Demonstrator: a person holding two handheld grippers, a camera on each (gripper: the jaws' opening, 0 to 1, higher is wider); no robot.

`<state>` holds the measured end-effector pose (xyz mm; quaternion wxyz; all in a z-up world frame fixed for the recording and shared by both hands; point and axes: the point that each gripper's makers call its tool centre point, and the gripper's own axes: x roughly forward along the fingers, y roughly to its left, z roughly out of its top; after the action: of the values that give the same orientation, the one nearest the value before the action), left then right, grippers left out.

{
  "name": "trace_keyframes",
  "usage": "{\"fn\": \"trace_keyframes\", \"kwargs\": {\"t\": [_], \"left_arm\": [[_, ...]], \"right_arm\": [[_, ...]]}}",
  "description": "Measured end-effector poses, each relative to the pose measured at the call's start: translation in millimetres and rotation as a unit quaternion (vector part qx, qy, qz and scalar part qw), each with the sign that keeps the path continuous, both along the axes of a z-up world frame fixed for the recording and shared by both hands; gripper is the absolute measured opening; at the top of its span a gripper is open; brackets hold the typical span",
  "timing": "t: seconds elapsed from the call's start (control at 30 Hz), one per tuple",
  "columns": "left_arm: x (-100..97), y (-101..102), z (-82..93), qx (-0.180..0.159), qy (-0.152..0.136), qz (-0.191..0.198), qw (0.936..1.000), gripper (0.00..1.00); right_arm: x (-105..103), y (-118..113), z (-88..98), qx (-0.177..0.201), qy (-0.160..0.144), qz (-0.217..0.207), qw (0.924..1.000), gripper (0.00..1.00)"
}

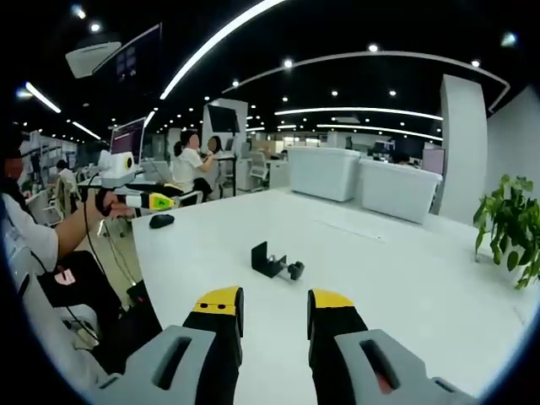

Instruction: Clamp the fixed fixture on the desktop, loosen the retaining clip, secure it to the edge of the desk, and tighten the retaining clip.

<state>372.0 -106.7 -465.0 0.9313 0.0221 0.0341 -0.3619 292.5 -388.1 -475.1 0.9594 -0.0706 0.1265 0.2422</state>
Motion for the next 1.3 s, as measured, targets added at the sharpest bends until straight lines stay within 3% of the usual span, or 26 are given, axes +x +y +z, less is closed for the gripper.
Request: {"fn": "trace_keyframes", "kwargs": {"t": [0.4,0.7,0.87,0.93,1.1,1.3], "left_arm": [[-0.1,-6,2.8,-0.007,-0.002,0.001,1.0000,0.48],[0.4,-12,1.4,0.010,0.000,0.003,0.9999,0.48],[2.5,-28,-12.2,0.006,0.013,-0.007,0.9999,0.48],[4.1,-34,-19.0,0.019,0.015,-0.009,0.9997,0.48],[7.3,-46,-17.7,0.027,0.003,-0.011,0.9996,0.46],[13.1,-63,-32.8,0.036,0.012,-0.019,0.9991,0.46]], "right_arm": [[0,-3,-2.4,0.005,-0.001,-0.002,1.0000,0.29],[-7,-2,-0.7,0.000,-0.005,0.004,1.0000,0.29],[-9,-3,-6.2,-0.008,-0.011,0.004,0.9999,0.29],[-9,-5,-9.3,-0.008,-0.008,0.001,0.9999,0.29],[-15,-4,-11.3,0.005,-0.004,-0.003,1.0000,0.29],[-17,0,-10.8,-0.006,-0.018,0.004,0.9998,0.29]]}}
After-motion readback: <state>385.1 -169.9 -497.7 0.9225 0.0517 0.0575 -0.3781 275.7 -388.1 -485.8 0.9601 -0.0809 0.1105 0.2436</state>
